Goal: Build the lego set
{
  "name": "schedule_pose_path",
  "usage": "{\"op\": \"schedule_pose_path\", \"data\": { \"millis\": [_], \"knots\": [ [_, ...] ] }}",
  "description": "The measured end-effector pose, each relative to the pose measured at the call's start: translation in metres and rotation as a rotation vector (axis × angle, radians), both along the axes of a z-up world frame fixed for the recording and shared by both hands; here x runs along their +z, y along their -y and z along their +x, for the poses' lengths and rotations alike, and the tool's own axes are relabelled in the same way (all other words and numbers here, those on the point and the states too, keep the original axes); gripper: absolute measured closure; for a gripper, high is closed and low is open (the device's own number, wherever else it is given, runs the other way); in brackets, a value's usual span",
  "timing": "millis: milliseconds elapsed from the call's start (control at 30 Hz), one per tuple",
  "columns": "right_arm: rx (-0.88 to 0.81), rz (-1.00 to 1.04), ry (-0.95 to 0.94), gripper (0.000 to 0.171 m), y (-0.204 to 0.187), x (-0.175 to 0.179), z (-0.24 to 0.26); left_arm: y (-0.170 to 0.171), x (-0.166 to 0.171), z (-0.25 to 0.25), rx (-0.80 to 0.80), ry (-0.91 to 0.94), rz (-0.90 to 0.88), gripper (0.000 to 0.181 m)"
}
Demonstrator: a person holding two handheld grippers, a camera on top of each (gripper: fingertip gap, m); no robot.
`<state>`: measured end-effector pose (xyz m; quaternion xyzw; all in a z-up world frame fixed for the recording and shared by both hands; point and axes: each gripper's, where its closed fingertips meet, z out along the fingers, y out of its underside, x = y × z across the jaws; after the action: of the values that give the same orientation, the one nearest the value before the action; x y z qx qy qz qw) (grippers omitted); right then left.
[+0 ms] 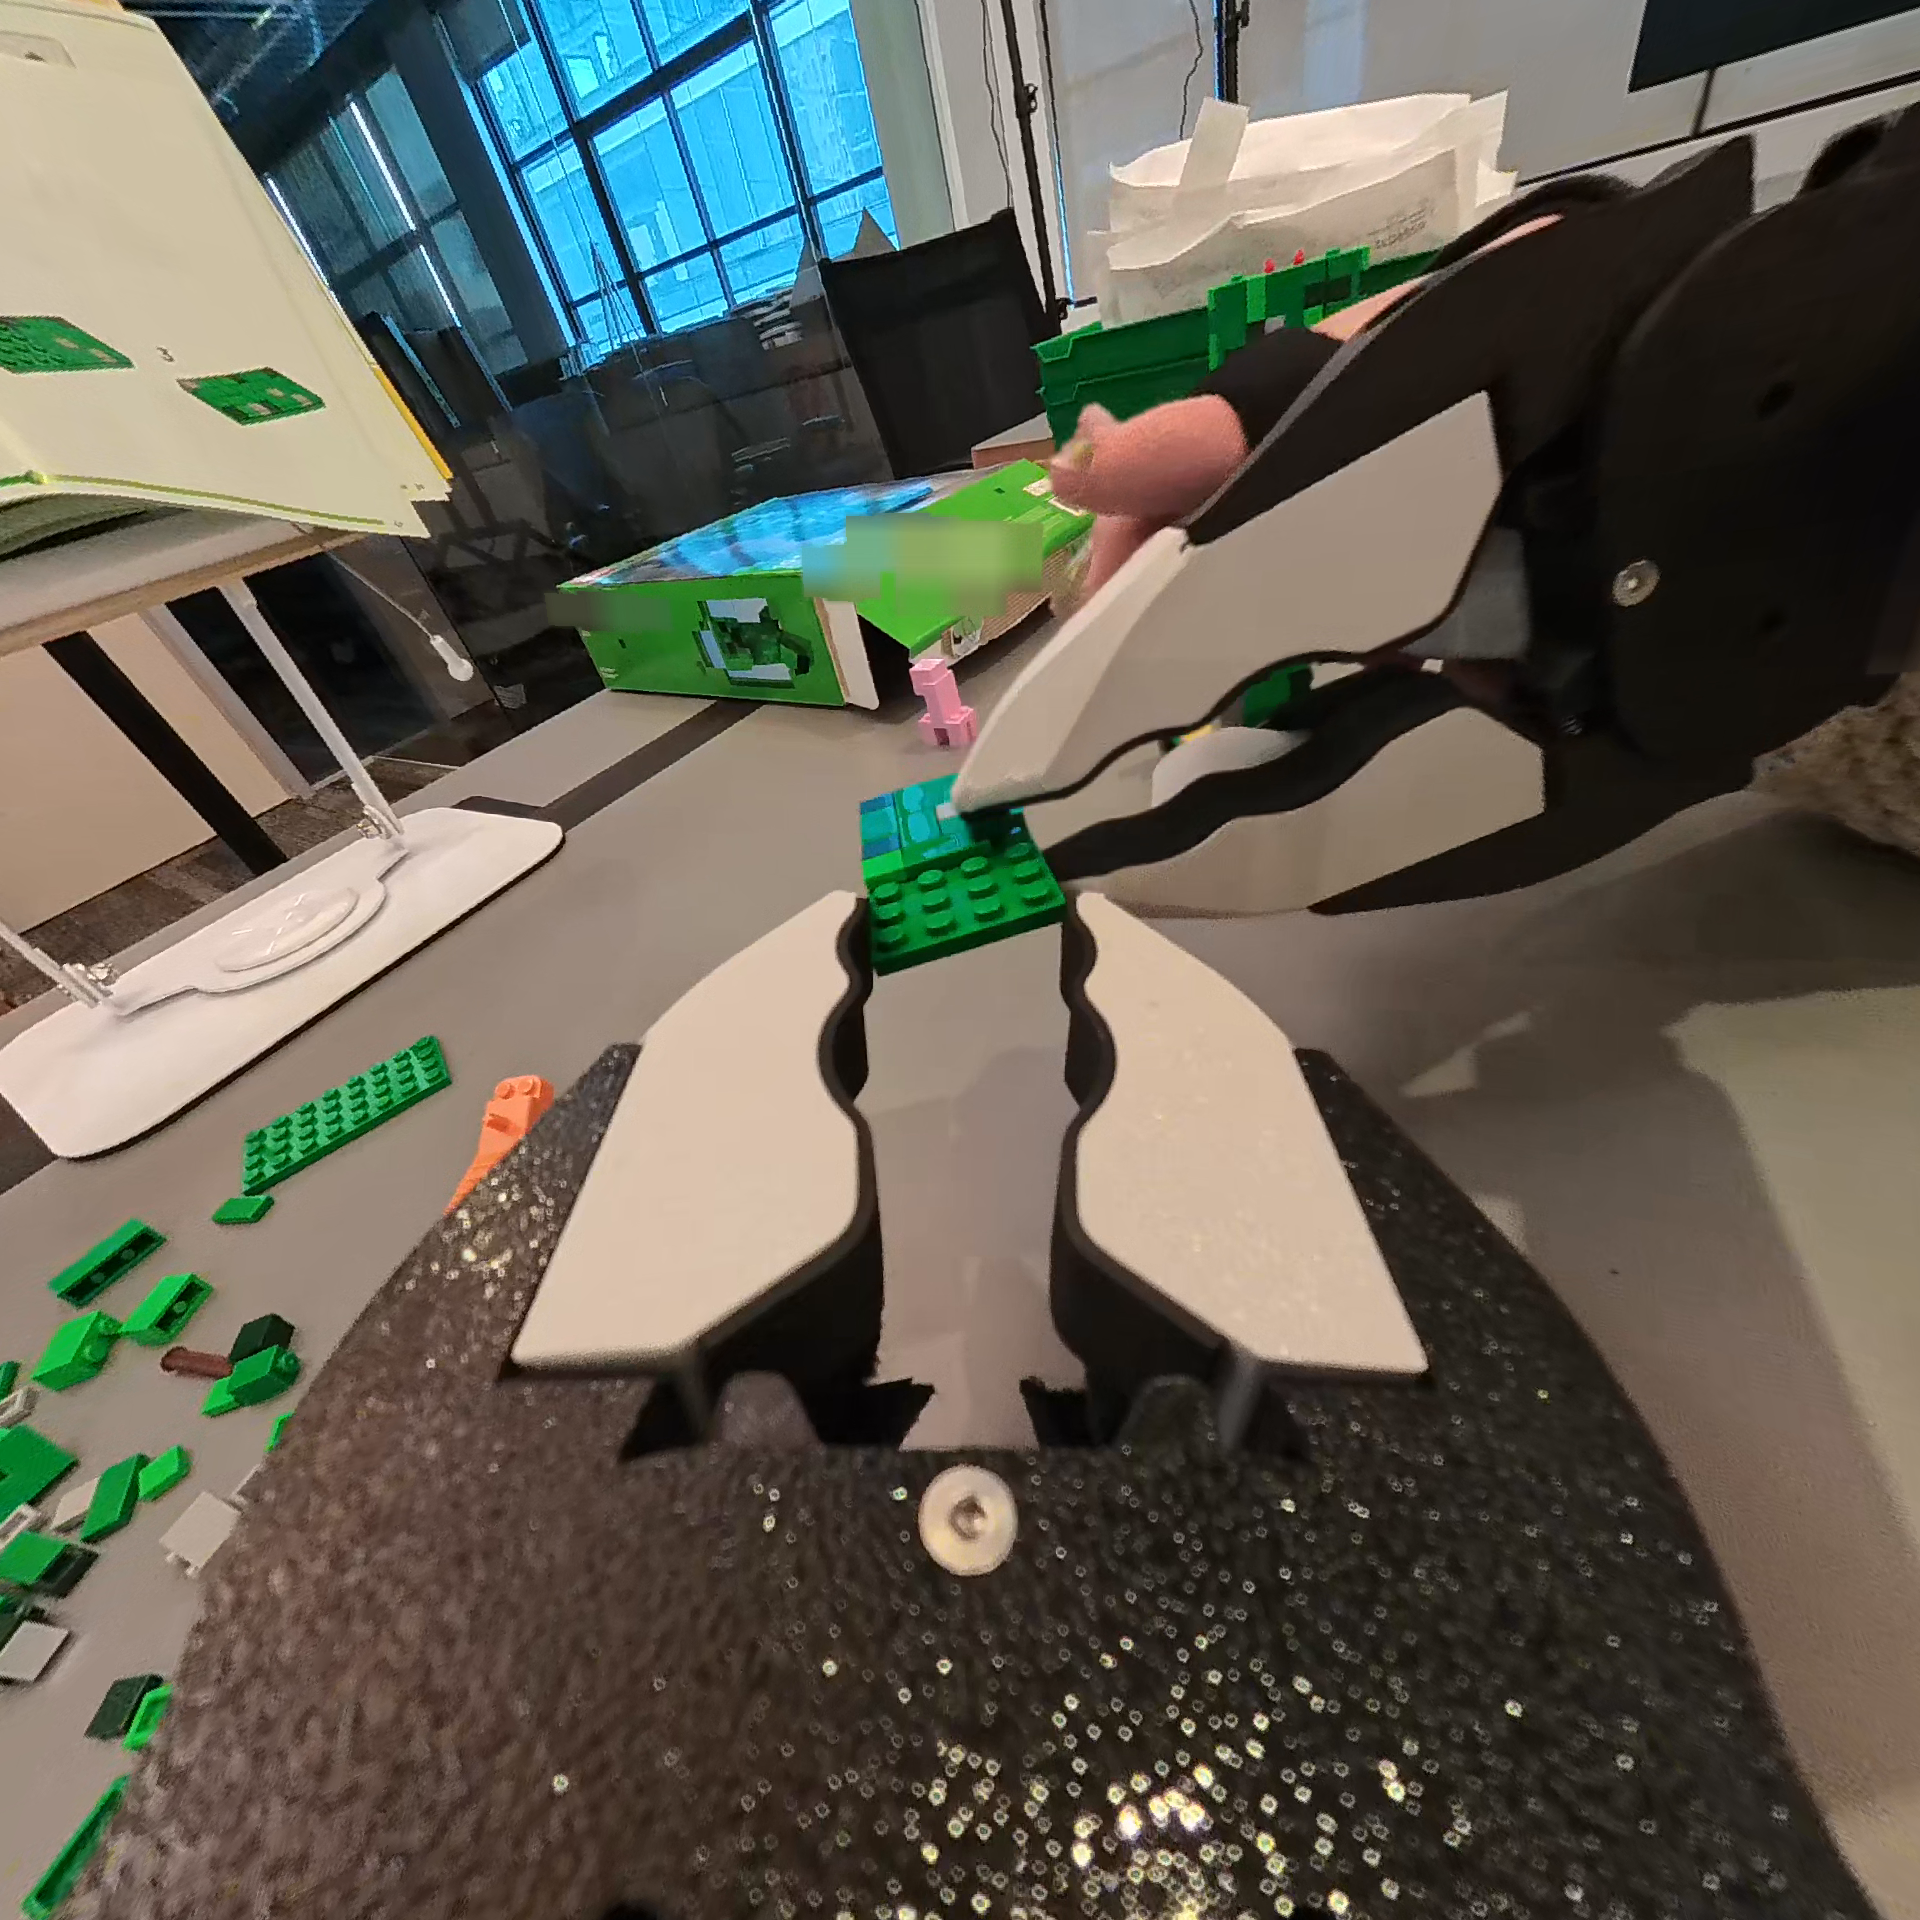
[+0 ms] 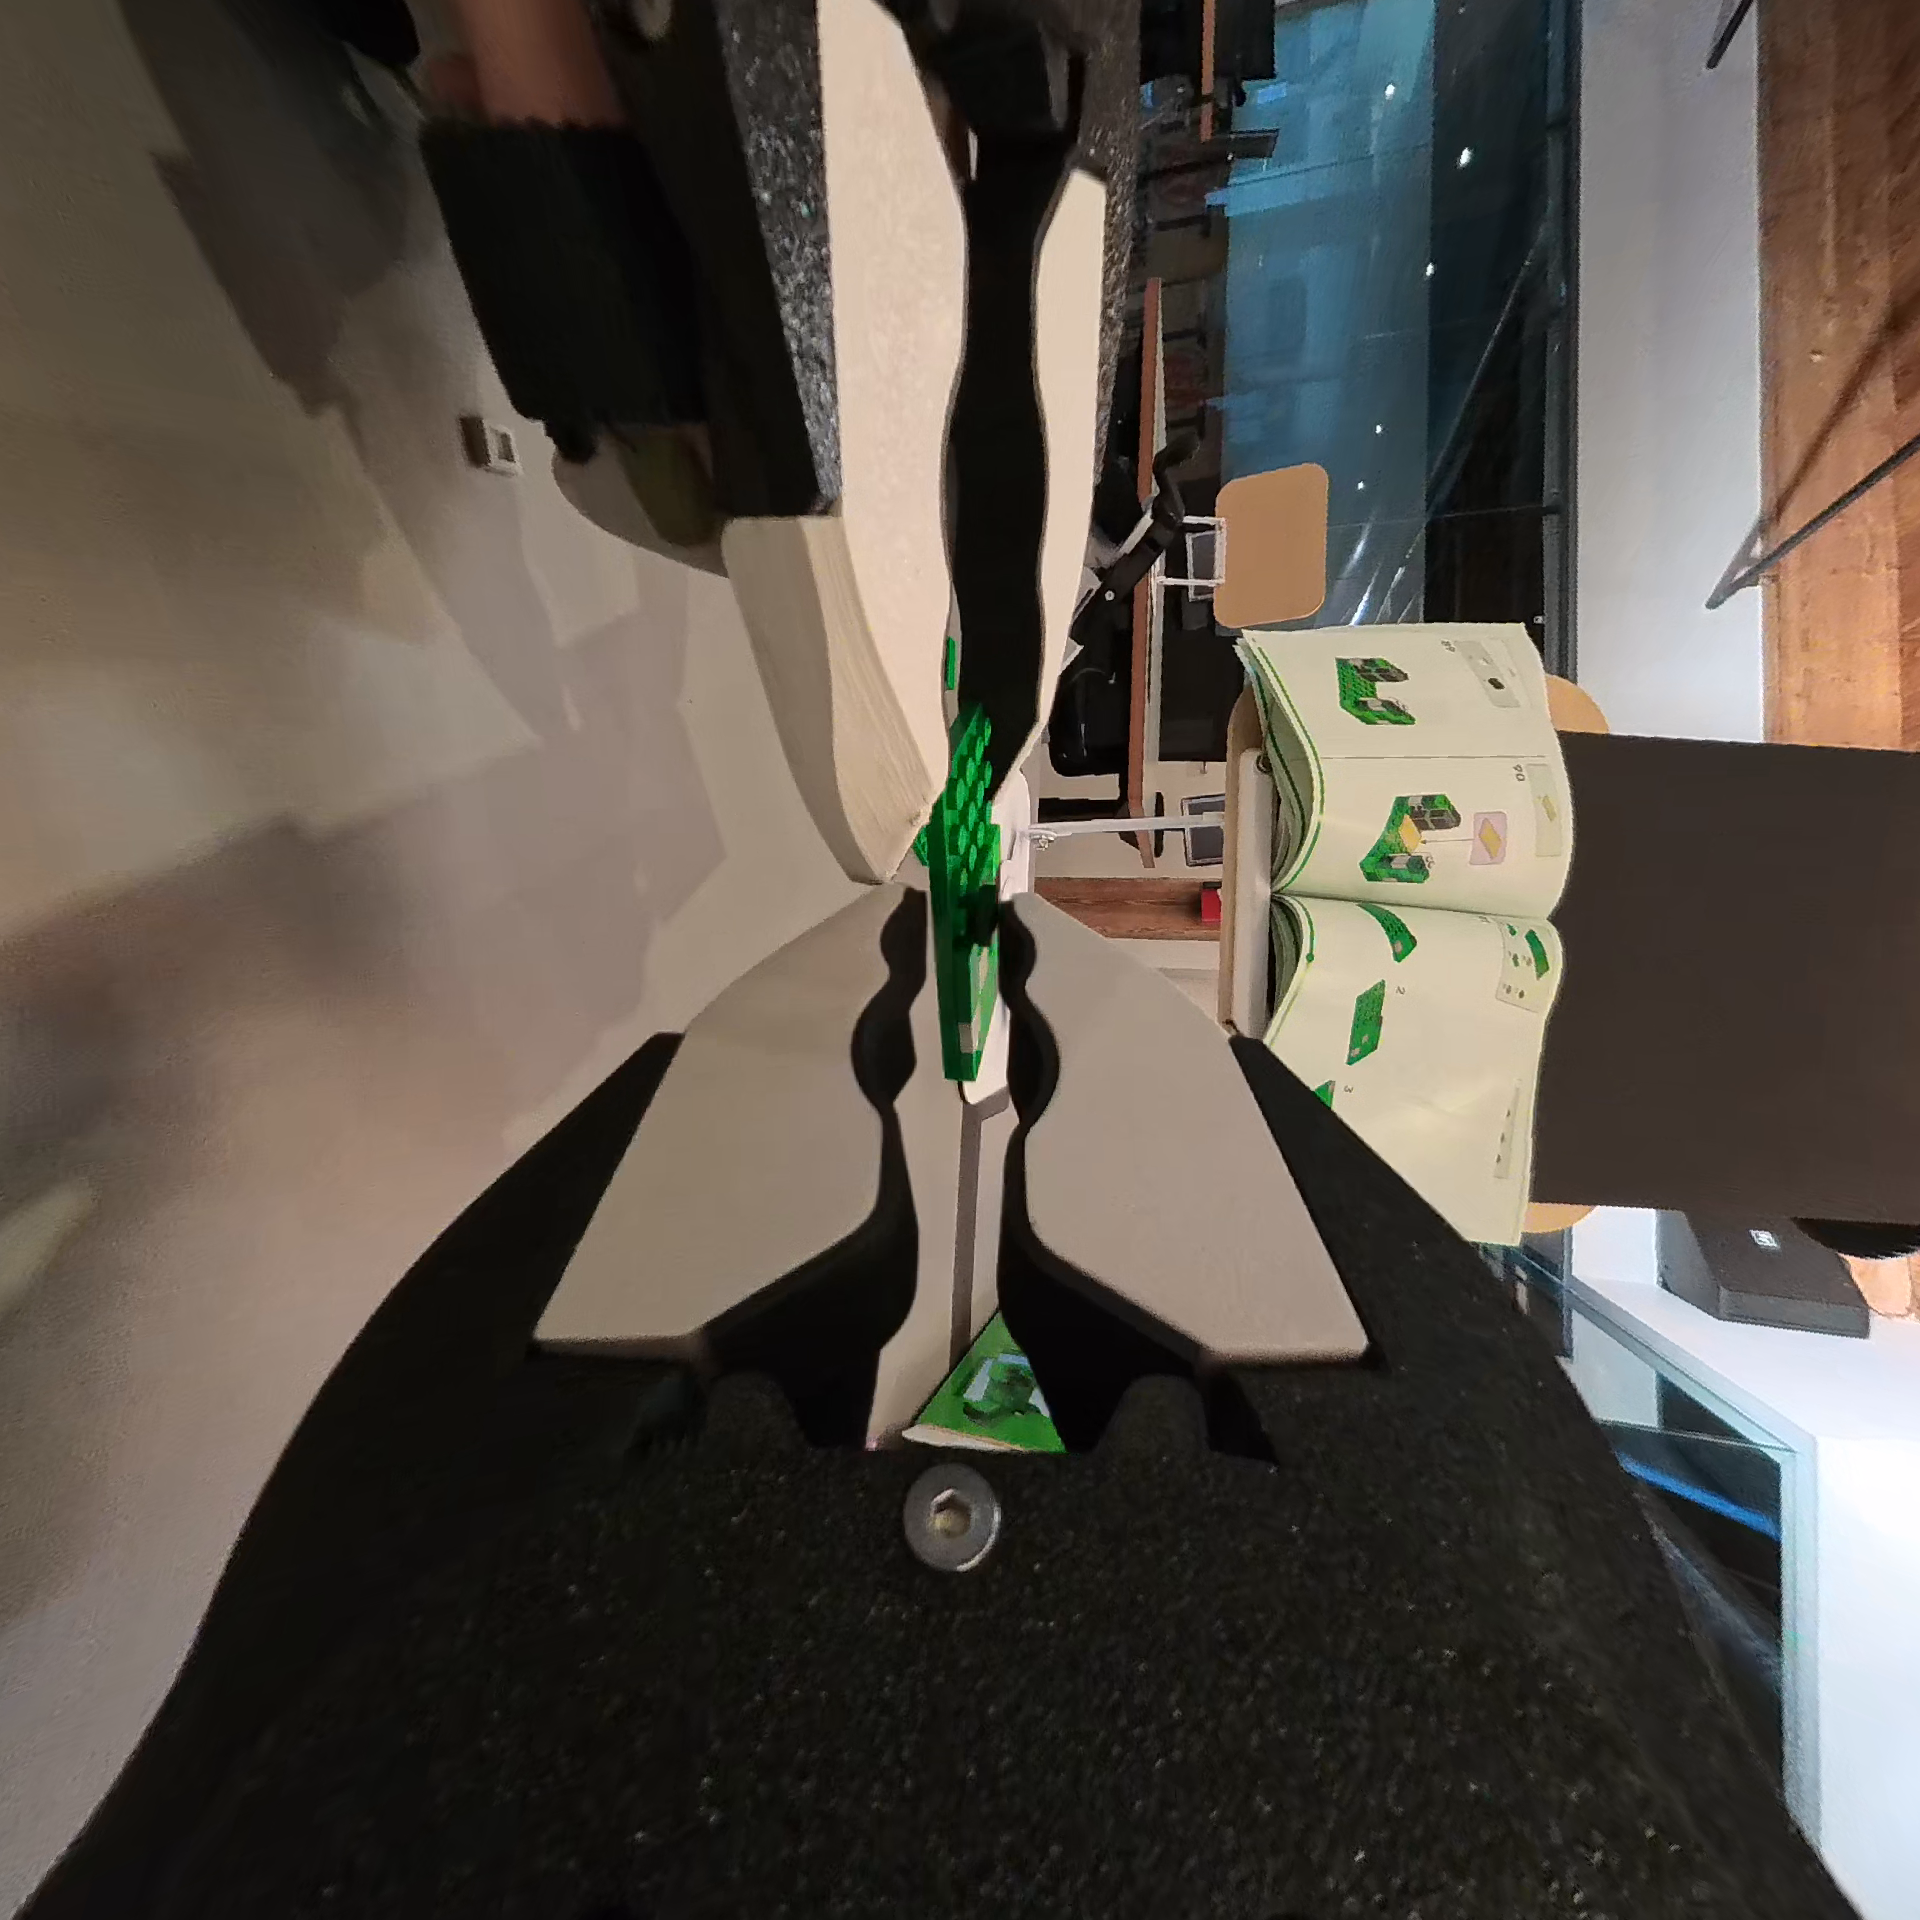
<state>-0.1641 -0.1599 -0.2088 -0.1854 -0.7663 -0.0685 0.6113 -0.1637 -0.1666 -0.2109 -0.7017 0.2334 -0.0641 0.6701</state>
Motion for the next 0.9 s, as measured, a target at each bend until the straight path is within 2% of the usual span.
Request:
{"op": "schedule_pose_path", "data": {
  "millis": [367, 900],
  "knots": [
    [-0.037, 0.02, -0.002, 0.16, -0.0004, 0.0001, 0.001, 0.0002, -0.0008, 0.0005, -0.001, -0.004, -0.006, 0.147],
    [-0.09, 0.191, 0.019, 0.162, -0.0014, 0.0006, 0.003, 0.0006, -0.0017, 0.0009, -0.012, 0.006, -0.021, 0.147]
  ]
}}
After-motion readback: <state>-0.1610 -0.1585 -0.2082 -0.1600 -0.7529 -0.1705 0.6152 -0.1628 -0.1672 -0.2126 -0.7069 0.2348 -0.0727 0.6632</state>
